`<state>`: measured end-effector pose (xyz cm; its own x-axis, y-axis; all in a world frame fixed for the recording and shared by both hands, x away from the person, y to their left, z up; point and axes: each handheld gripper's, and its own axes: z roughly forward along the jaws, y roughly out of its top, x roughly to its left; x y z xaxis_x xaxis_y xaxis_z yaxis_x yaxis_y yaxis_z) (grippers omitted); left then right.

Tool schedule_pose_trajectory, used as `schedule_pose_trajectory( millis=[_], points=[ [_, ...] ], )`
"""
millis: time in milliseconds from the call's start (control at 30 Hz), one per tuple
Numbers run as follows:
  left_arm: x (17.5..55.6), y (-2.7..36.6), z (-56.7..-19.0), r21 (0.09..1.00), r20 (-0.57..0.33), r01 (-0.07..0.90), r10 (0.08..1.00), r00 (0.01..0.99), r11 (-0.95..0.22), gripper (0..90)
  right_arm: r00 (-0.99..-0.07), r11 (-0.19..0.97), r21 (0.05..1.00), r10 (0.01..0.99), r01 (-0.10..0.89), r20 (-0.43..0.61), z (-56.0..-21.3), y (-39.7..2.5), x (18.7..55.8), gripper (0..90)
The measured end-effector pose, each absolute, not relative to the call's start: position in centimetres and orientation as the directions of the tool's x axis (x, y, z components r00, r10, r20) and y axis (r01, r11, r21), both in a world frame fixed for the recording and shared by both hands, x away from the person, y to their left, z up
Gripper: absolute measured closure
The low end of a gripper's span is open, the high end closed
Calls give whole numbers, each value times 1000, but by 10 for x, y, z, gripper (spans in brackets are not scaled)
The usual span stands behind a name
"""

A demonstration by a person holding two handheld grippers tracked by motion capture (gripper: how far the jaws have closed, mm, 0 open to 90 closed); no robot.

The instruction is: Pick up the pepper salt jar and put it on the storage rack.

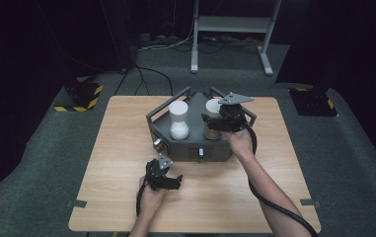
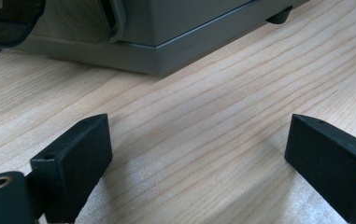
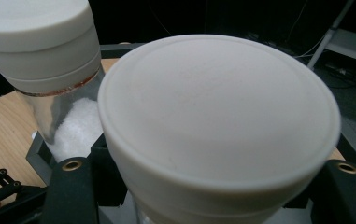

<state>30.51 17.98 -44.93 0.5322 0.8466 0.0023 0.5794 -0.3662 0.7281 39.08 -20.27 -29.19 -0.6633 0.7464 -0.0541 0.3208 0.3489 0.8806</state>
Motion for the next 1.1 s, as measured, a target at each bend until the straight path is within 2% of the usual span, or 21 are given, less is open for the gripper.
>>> schedule_pose_trajectory(
  millis=[1100],
  points=[
    [305,180,-449,728,2,580,847,532,-366,76,-682,341,880,730,330,-27,-299,-211,395,344]
  ],
)
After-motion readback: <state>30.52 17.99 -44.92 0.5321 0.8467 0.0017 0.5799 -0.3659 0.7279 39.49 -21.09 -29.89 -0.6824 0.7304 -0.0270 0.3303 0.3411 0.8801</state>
